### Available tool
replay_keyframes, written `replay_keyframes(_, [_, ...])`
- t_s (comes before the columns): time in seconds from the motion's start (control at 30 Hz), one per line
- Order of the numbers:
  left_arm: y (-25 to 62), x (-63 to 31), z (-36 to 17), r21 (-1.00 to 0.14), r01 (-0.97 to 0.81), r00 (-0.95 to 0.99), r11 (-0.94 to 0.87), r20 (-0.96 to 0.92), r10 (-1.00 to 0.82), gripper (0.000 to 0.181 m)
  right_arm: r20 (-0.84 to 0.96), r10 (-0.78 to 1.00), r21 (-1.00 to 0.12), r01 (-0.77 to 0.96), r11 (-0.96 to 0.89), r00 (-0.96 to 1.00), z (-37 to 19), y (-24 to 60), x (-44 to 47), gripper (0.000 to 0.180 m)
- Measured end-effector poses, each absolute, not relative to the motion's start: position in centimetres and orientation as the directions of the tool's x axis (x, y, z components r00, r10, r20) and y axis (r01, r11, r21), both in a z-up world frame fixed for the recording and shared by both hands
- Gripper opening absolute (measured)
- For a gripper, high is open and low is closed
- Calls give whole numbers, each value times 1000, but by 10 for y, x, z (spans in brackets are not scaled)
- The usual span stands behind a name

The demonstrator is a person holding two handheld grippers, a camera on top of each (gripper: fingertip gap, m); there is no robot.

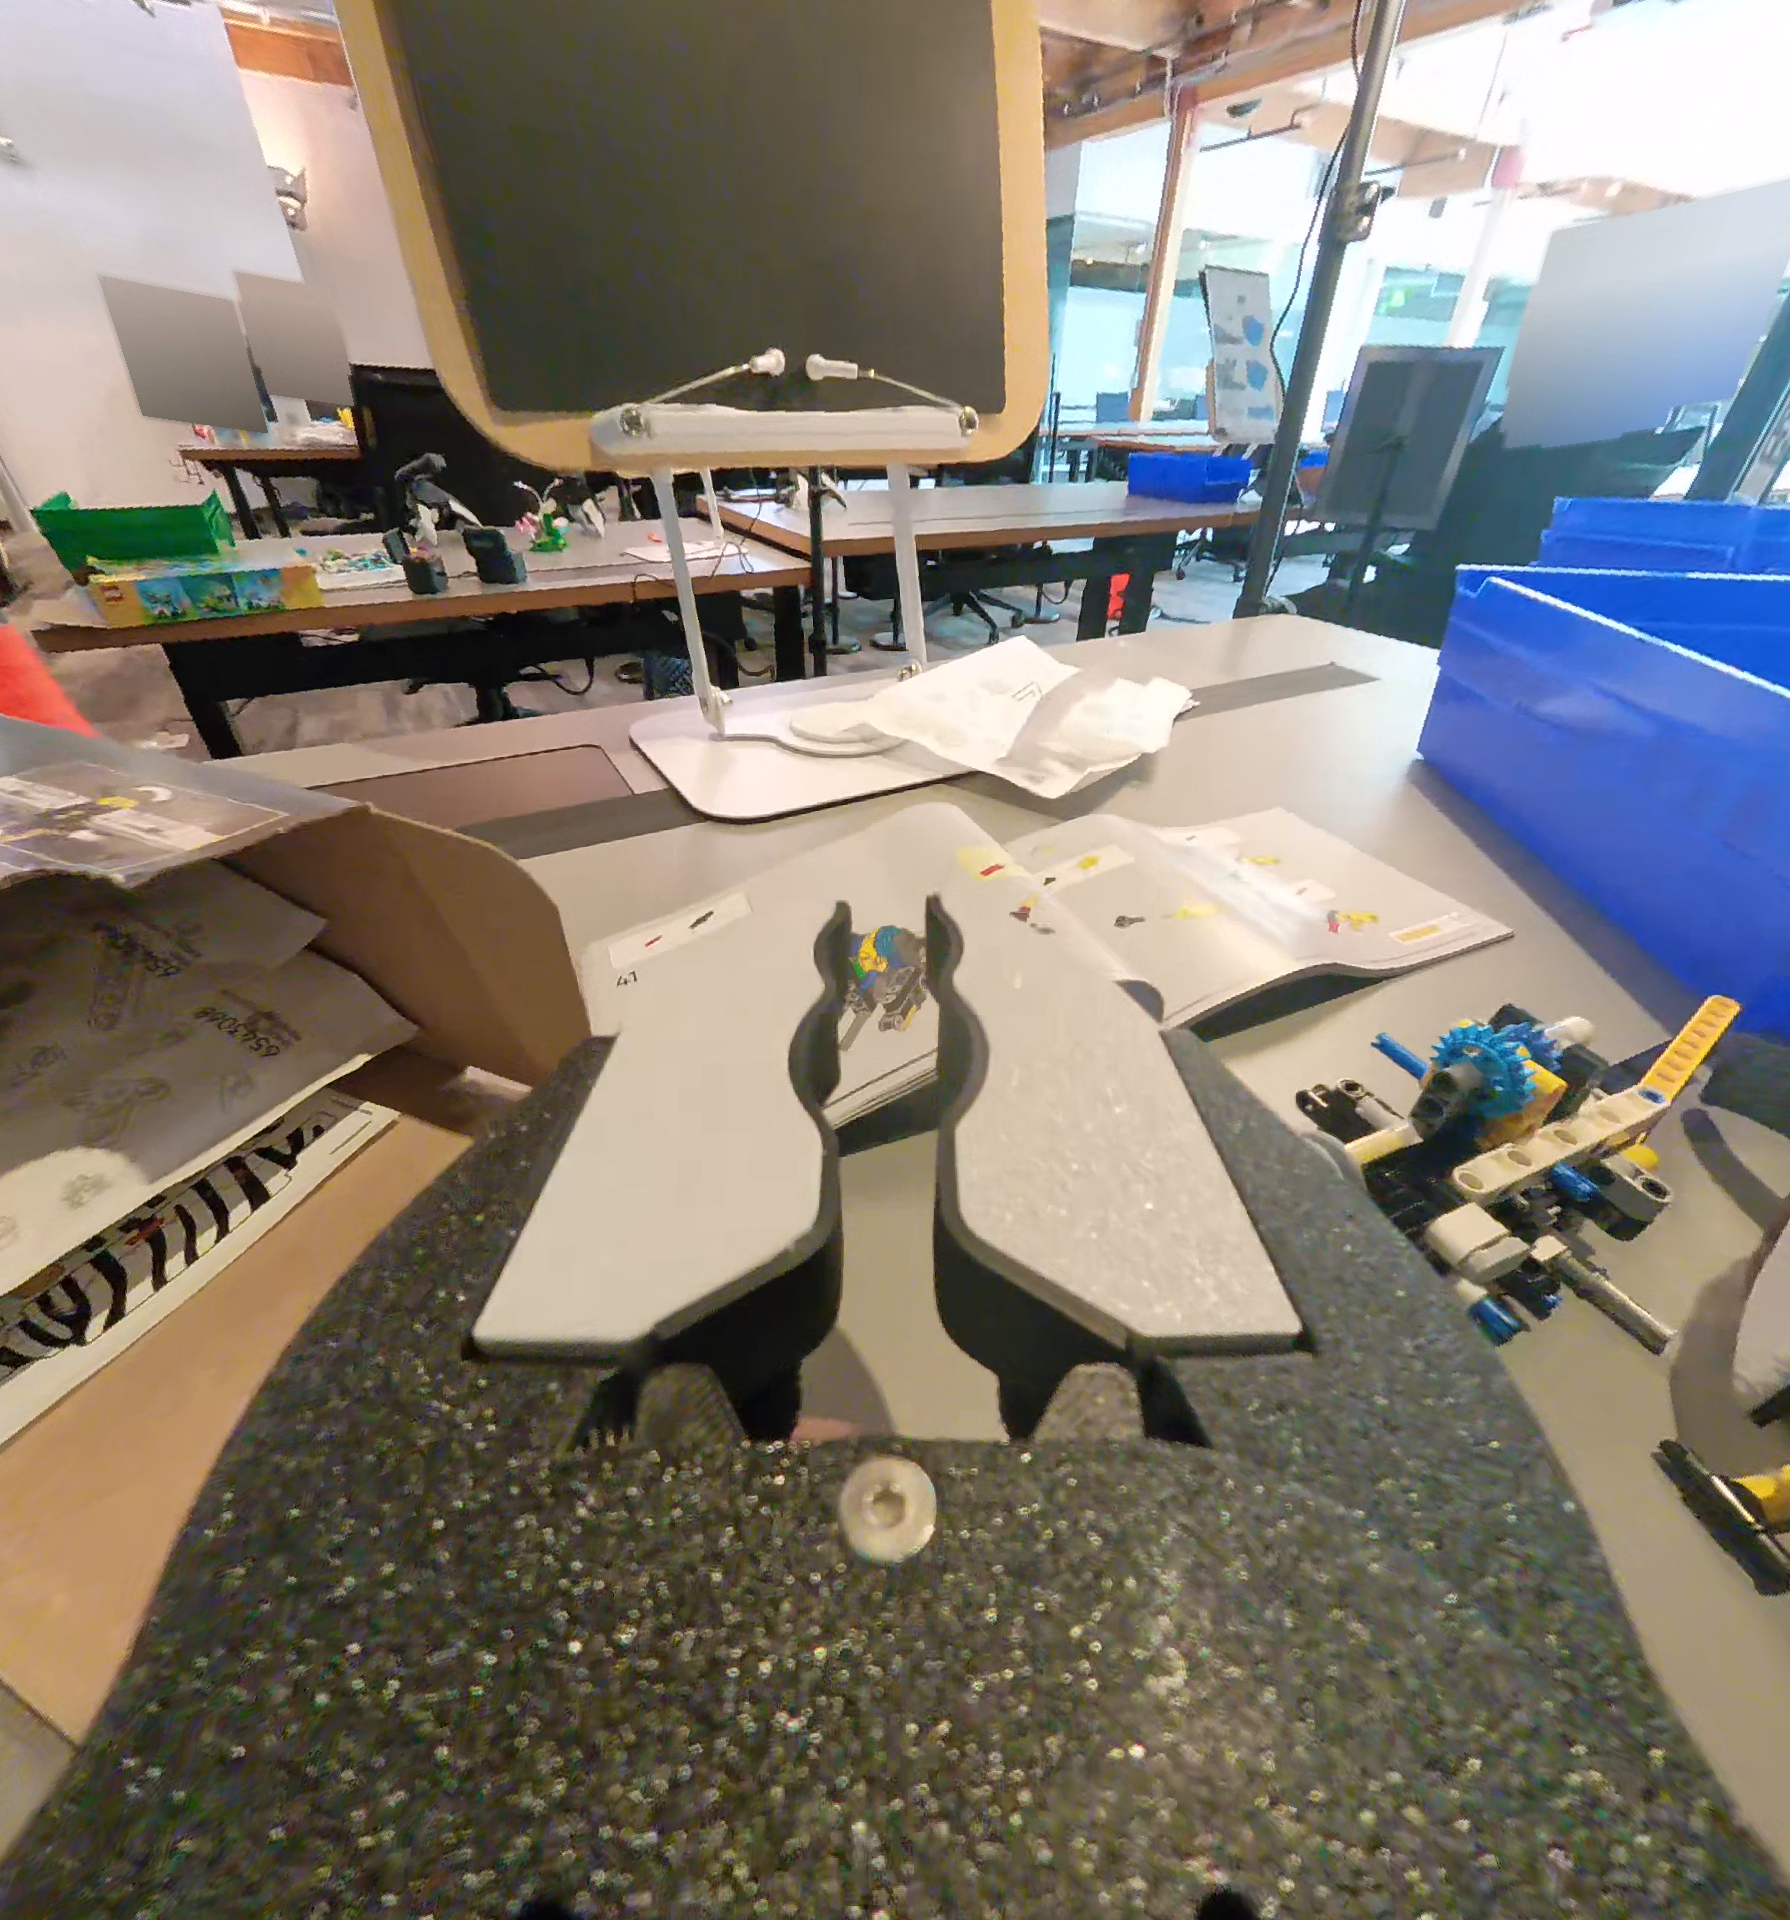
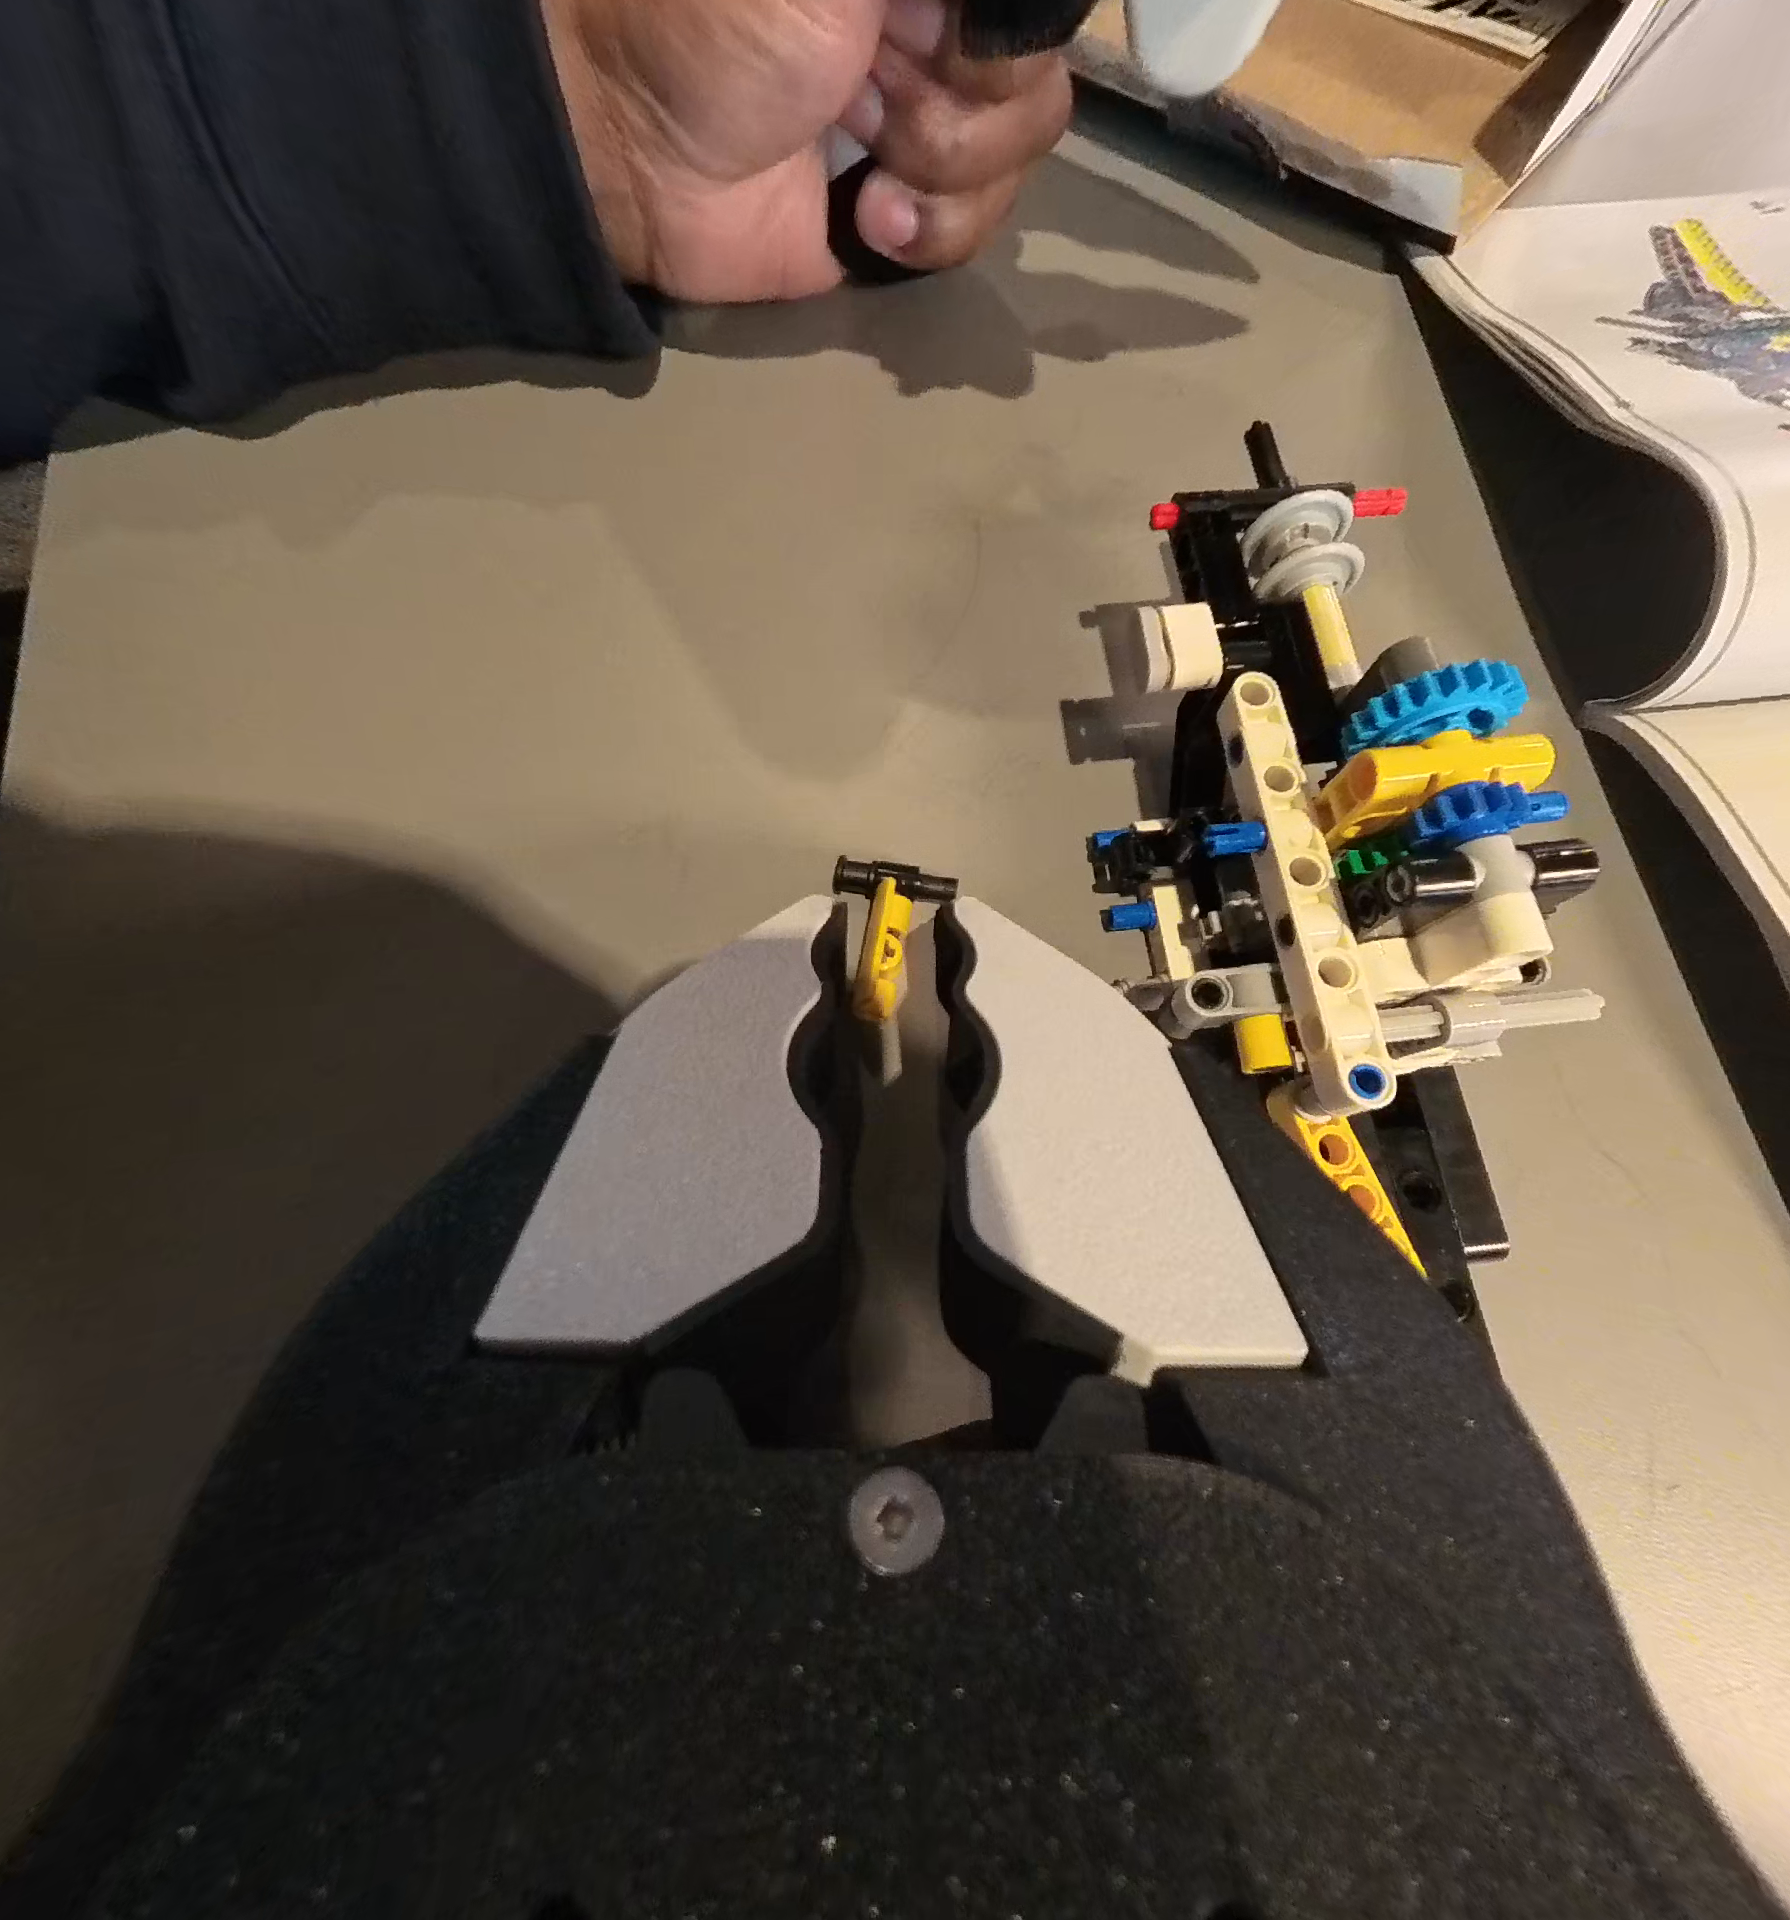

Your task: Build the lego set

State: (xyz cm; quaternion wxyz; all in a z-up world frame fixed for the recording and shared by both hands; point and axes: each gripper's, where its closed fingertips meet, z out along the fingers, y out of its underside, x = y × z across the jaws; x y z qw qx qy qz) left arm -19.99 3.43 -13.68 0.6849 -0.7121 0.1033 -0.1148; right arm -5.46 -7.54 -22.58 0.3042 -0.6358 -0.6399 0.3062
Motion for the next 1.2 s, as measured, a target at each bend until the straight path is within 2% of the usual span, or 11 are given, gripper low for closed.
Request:
replay_keyframes(0.77, [37, -197, -143, -997, -5, 949, -74, 18, -315, 9, 3, 1000, -793, 610, 10, -13, -223, -76, -55, 18])
replay_keyframes(0.9, [36, -196, -143, -998, -12, 949, -67, 10, -315, 9, 23, 1000, -825, 564, 11, 14, -214, -74, -54, 18])
replay_keyframes(1.2, [34, -193, -143, -998, -43, 948, -55, -23, -316, 9, -84, 995, -876, 471, -103, 62, -175, -91, 0, 18])
